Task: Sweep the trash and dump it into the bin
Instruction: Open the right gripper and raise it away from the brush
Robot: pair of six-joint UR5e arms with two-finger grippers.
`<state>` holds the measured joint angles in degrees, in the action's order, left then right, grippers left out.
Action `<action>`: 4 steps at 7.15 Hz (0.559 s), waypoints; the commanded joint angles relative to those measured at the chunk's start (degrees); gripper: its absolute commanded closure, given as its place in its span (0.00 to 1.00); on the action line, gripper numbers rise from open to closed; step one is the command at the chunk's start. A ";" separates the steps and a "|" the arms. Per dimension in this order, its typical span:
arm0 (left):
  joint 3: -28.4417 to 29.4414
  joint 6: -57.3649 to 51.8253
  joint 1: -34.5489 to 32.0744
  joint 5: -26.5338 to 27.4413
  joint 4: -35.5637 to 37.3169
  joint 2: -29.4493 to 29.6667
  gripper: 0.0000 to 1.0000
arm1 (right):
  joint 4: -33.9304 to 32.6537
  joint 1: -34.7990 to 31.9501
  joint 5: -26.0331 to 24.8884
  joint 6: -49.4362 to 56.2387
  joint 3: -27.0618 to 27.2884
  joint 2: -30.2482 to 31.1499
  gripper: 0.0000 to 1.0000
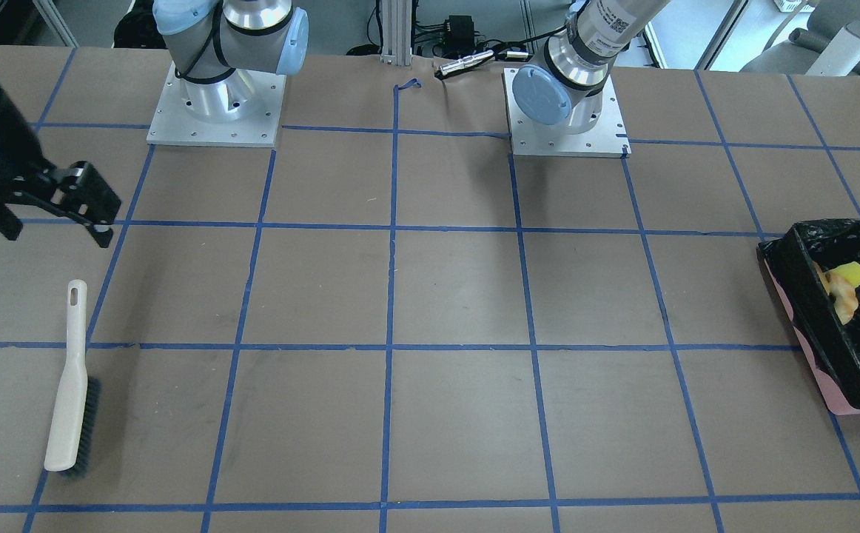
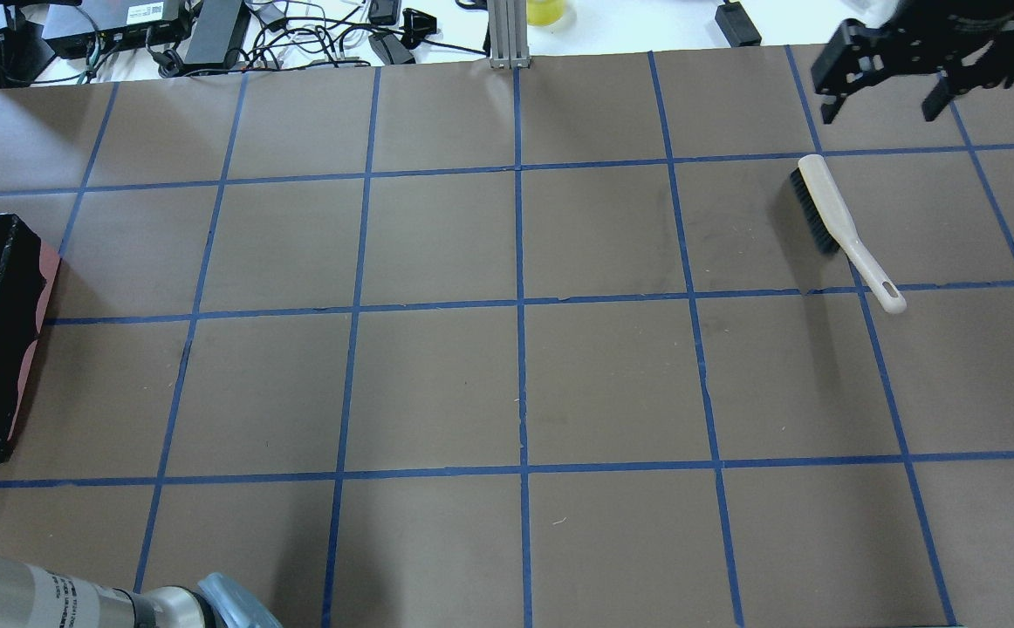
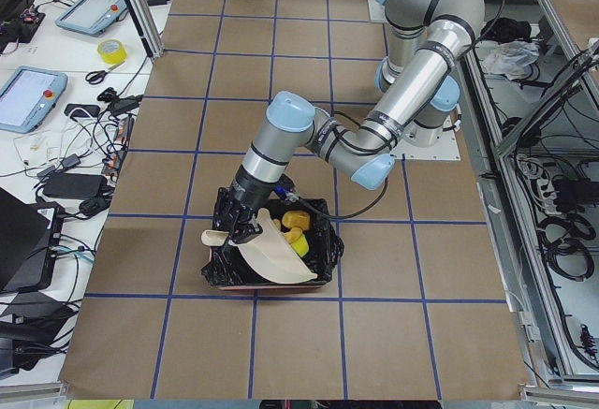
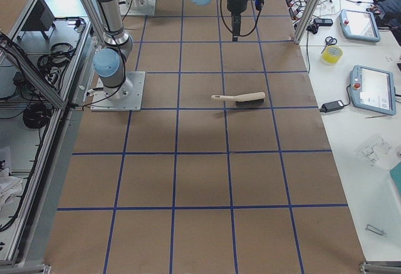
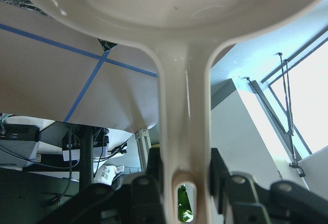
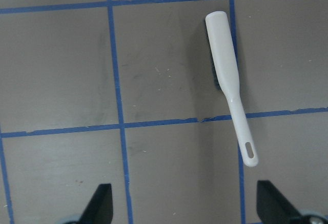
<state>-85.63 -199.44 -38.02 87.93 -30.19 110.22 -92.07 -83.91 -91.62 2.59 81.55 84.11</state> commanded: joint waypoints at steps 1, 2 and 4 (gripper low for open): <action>-0.06 0.54 -0.21 0.31 -0.04 -1.32 1.00 | 1.53 -5.91 -0.22 -3.73 -0.25 0.88 0.00; 0.46 0.89 -0.56 0.75 -0.65 -1.67 1.00 | 1.80 -6.18 0.21 -2.77 0.54 2.89 0.00; 0.64 4.31 -1.09 0.75 -2.14 -3.07 1.00 | 2.15 -6.44 -0.57 -2.76 3.08 5.97 0.00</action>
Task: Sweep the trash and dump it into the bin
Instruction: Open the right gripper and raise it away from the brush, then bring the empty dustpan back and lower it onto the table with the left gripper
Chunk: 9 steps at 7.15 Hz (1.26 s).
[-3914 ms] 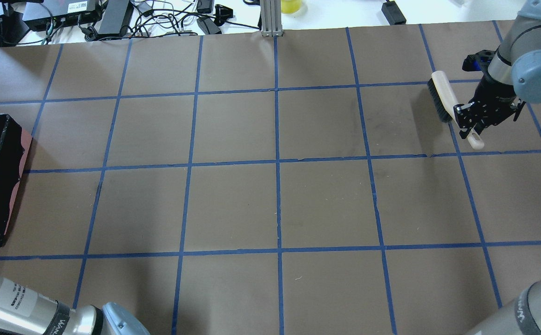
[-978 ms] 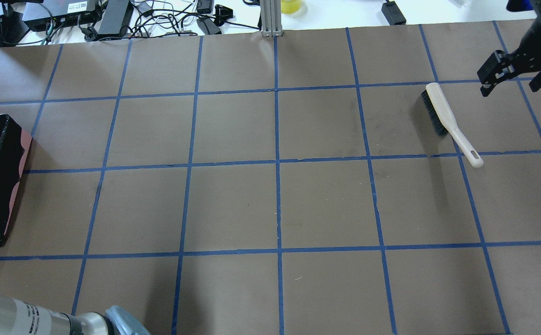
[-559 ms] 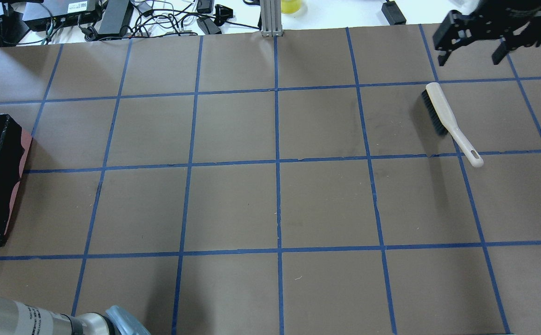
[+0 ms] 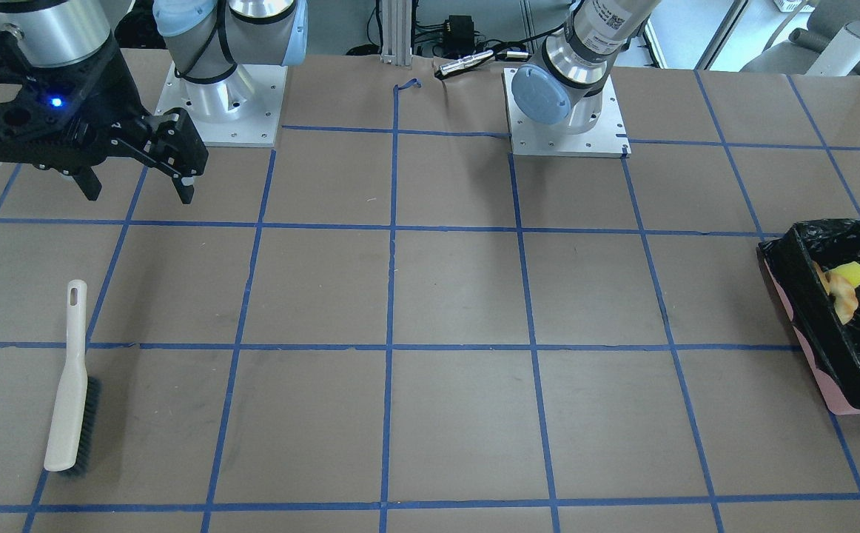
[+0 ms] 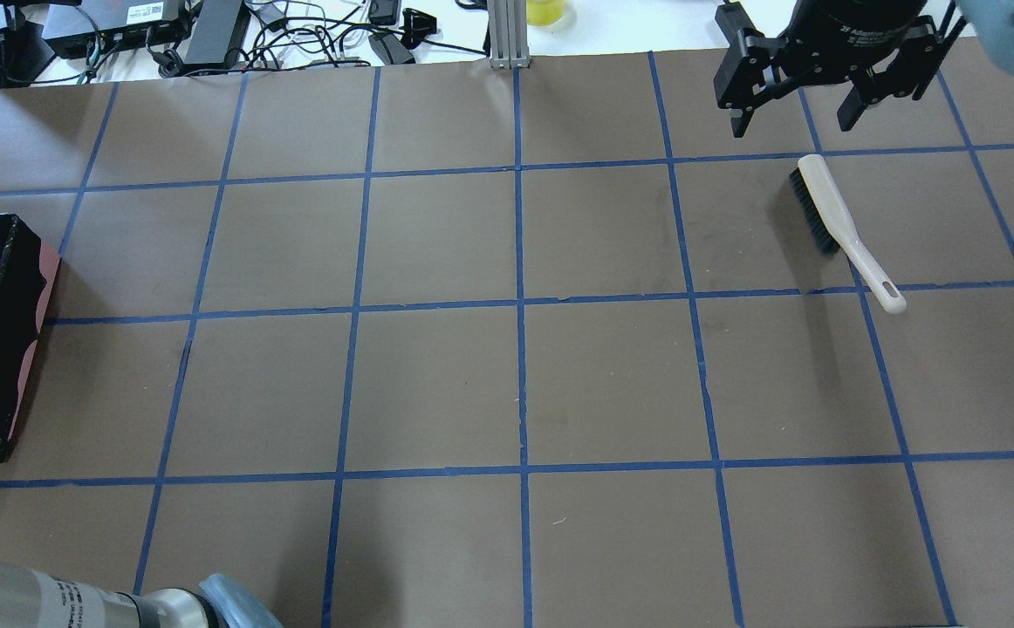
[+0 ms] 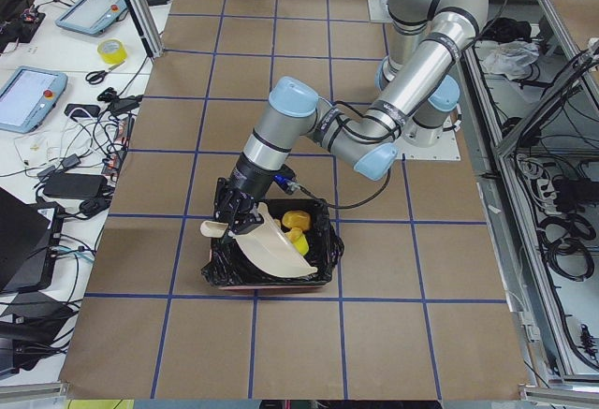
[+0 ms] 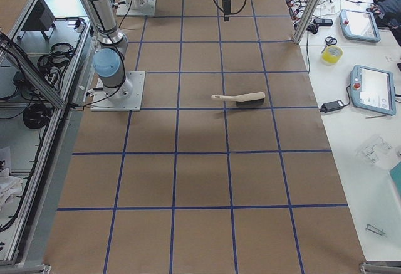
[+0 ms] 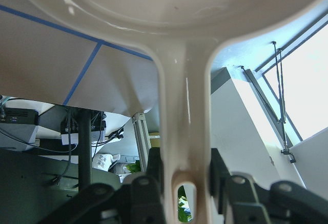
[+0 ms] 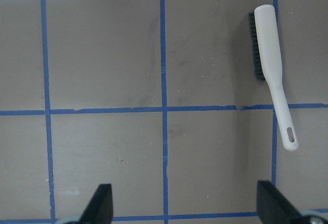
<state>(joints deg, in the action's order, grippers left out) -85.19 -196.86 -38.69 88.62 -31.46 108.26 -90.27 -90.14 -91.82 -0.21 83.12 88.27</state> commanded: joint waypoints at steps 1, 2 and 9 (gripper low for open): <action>0.64 2.27 -2.16 0.59 -1.75 -2.08 1.00 | 0.27 -0.21 0.15 0.04 2.74 2.08 0.00; 0.64 4.97 -4.00 1.81 -5.77 -3.13 1.00 | 0.53 -0.21 0.32 0.04 2.75 3.21 0.00; 0.90 34.53 -20.17 1.91 -26.17 -7.71 1.00 | 0.53 -0.12 0.59 -0.05 3.01 3.57 0.00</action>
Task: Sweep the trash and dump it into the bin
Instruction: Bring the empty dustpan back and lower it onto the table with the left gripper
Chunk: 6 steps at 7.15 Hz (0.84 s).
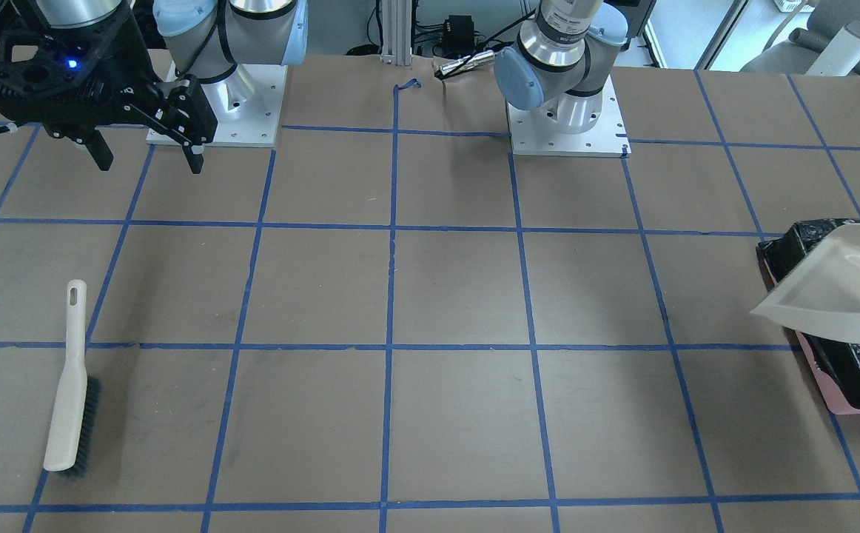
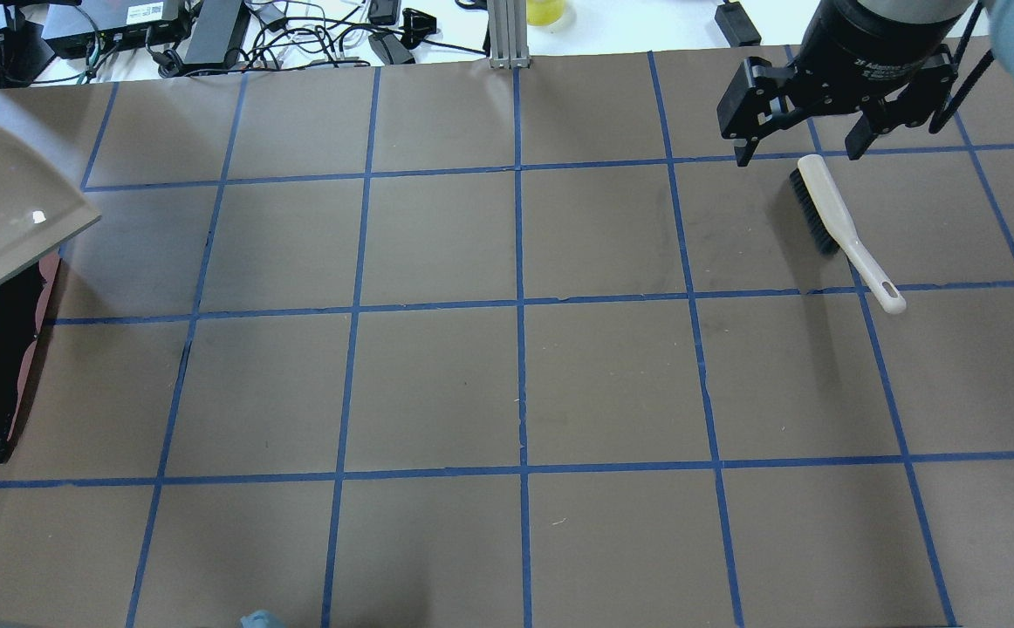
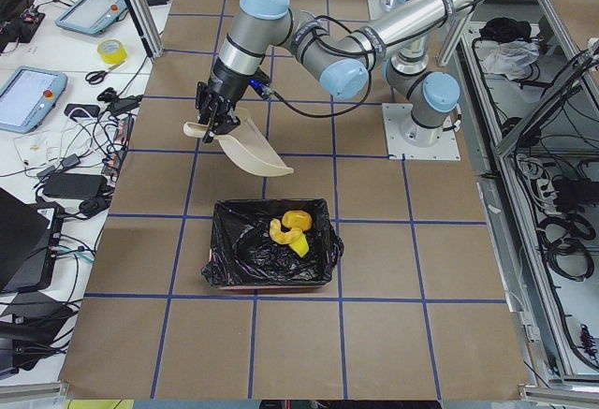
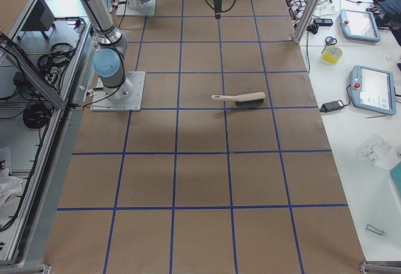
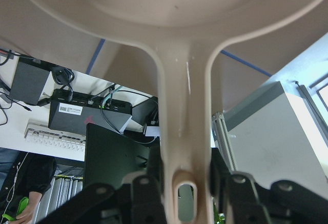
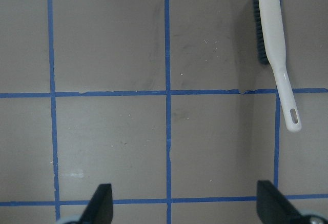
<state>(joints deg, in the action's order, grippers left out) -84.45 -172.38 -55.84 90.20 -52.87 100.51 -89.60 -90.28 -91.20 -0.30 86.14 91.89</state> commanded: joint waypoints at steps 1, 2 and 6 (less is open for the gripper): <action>0.16 18.58 -5.22 1.20 -7.22 1.43 1.00 | -0.13 -0.07 0.06 0.03 -0.01 -0.04 0.00; 0.08 27.54 -6.55 0.60 -10.21 2.58 1.00 | -0.13 0.02 0.32 0.03 -0.01 -0.04 0.00; 0.07 56.24 -16.55 0.93 -12.88 10.56 1.00 | -0.05 -0.07 0.41 0.03 0.34 0.39 0.00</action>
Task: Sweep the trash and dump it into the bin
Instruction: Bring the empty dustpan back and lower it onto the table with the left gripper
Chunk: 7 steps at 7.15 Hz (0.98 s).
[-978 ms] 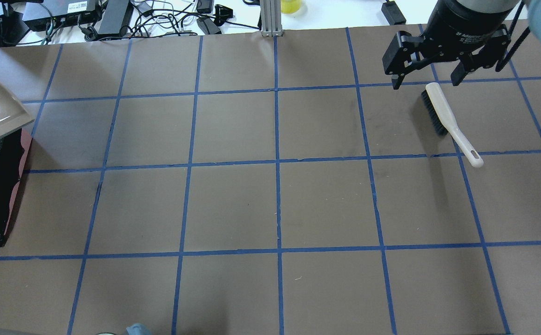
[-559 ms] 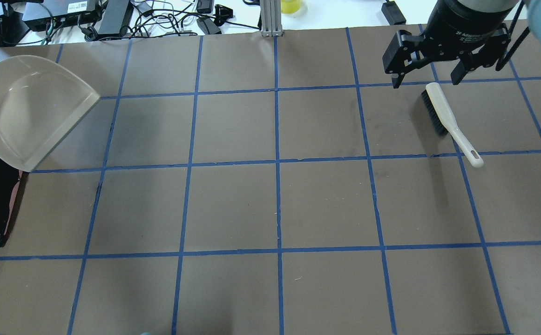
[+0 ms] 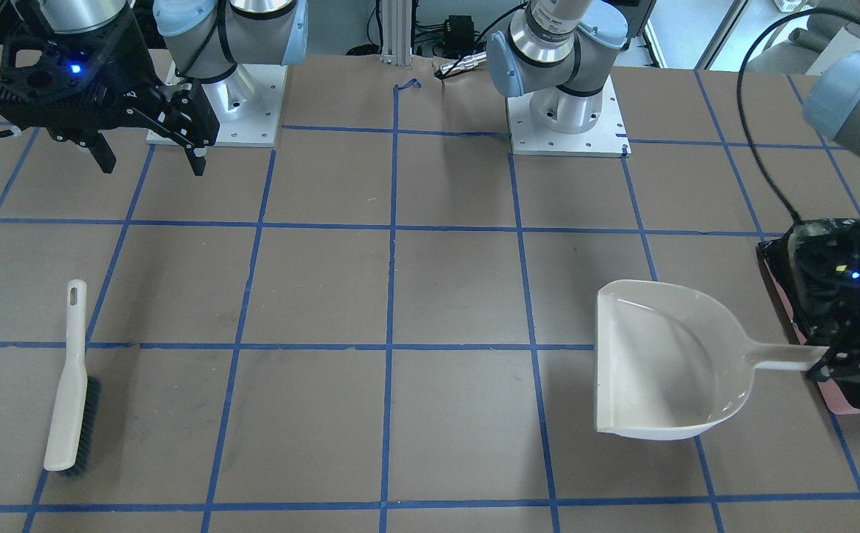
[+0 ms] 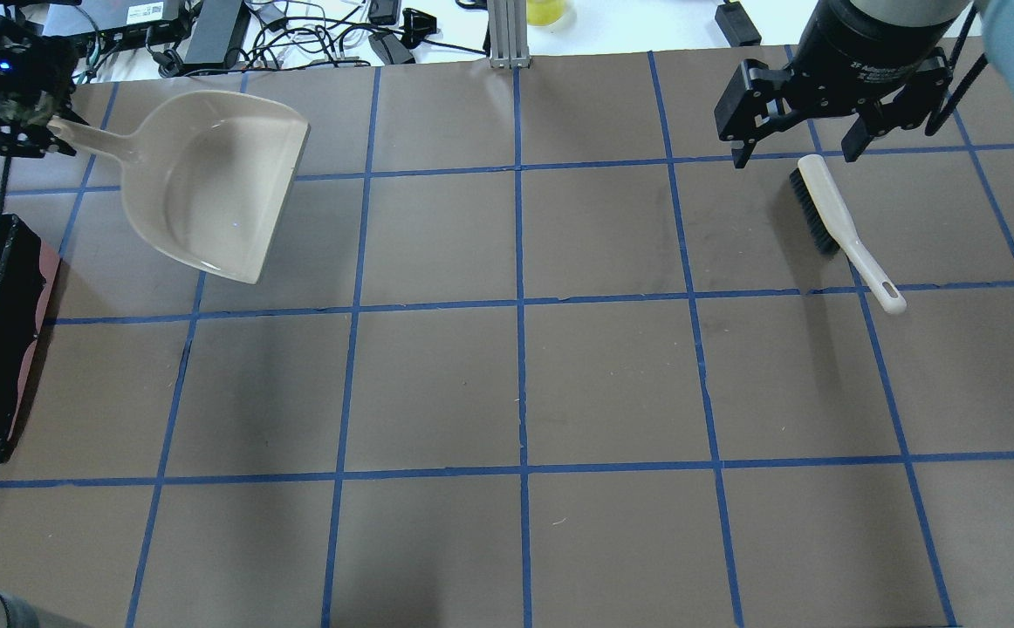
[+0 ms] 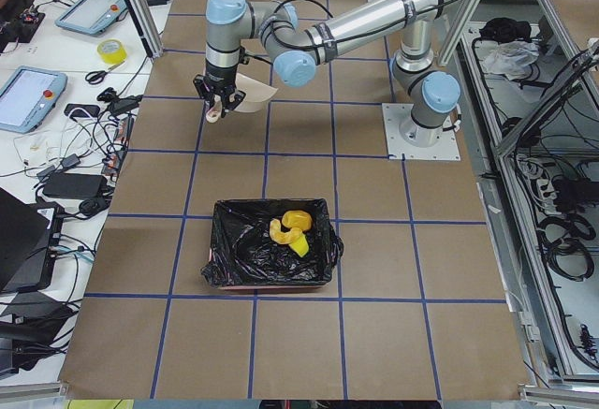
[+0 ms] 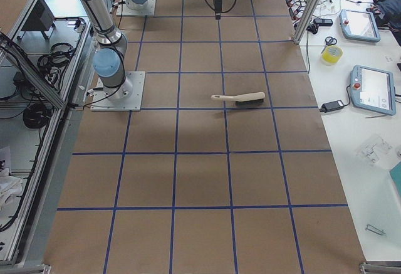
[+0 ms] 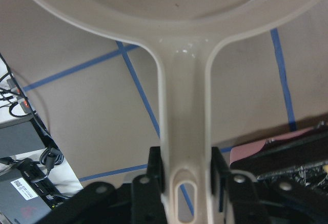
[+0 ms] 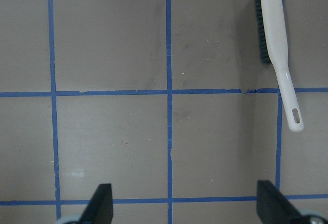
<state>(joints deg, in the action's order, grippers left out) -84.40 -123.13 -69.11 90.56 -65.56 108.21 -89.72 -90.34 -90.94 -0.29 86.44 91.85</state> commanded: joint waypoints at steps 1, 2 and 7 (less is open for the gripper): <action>0.12 10.68 -3.92 0.41 -0.01 5.58 1.00 | -0.10 0.07 0.23 -0.41 0.04 0.00 0.00; -0.06 12.89 -4.36 -0.20 -0.27 7.87 1.00 | -0.02 0.07 0.06 -0.58 0.04 0.34 0.00; 0.29 14.30 -7.79 0.76 0.34 12.54 1.00 | 0.86 0.07 -0.12 -0.32 0.04 0.43 0.00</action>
<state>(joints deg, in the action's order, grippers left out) -84.11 -110.06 -75.78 91.29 -65.39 119.92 -89.12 -90.29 -91.01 -0.66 86.49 92.04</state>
